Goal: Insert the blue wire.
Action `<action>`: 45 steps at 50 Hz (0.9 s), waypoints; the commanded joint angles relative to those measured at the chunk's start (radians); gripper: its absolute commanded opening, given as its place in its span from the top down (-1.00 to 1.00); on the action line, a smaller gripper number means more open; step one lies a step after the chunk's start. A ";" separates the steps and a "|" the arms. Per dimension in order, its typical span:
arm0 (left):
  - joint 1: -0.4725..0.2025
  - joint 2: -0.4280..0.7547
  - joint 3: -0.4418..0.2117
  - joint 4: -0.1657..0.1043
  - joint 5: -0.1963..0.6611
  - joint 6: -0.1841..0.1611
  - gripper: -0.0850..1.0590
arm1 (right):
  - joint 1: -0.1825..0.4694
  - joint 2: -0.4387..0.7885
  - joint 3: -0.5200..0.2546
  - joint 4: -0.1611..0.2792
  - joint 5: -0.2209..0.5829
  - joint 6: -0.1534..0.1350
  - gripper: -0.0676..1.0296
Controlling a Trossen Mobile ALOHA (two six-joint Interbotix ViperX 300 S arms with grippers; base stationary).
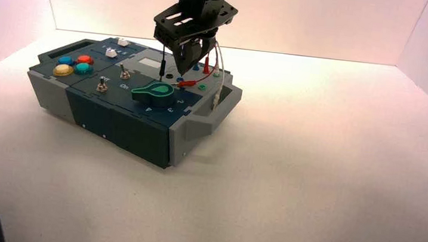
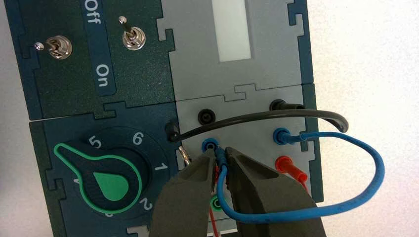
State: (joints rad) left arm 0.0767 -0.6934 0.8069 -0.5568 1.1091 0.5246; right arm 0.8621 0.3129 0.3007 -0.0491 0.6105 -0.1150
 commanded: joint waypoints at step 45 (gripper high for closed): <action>0.003 -0.003 -0.009 -0.006 -0.003 0.003 0.62 | 0.008 0.006 -0.021 0.006 -0.002 -0.002 0.92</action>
State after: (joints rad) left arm 0.0752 -0.6934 0.8069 -0.5568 1.1091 0.5246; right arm 0.8698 0.3329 0.3007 -0.0399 0.6121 -0.1135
